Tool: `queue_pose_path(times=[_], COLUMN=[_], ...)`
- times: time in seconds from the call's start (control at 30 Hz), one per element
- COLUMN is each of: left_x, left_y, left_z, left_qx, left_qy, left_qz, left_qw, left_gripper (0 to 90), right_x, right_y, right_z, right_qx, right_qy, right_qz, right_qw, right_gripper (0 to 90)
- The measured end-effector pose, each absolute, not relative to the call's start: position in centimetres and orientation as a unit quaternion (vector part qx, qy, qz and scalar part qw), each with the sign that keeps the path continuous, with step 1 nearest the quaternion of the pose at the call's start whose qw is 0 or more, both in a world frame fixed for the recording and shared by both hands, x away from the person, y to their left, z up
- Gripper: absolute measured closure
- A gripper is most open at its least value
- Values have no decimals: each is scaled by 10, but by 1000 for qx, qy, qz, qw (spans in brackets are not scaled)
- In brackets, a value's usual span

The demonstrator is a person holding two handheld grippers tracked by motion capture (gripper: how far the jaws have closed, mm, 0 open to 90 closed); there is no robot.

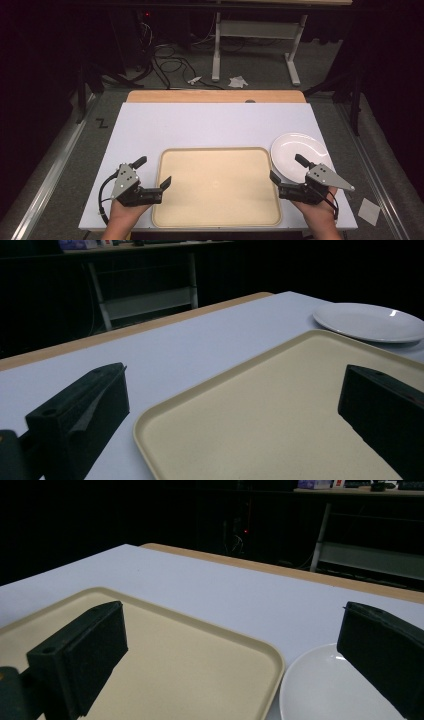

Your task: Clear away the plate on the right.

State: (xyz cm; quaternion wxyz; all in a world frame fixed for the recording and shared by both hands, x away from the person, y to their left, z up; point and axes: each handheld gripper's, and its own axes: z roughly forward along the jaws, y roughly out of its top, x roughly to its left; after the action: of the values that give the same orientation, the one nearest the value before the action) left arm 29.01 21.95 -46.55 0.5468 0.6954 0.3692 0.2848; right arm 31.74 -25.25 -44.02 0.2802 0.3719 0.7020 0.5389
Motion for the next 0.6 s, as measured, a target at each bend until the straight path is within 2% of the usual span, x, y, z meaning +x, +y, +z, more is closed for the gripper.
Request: queue_pose_path(times=[0.6], left_x=[289], left_y=[223], left_z=[-467], left_qx=[681], left_qy=[375], left_qz=[300], left_qw=[553], left_gripper=[5], right_x=[320], right_y=[-256], right_z=[-440], right_qx=[378], right_qy=[697], right_qz=[546], right_qw=[270], right_gripper=[5])
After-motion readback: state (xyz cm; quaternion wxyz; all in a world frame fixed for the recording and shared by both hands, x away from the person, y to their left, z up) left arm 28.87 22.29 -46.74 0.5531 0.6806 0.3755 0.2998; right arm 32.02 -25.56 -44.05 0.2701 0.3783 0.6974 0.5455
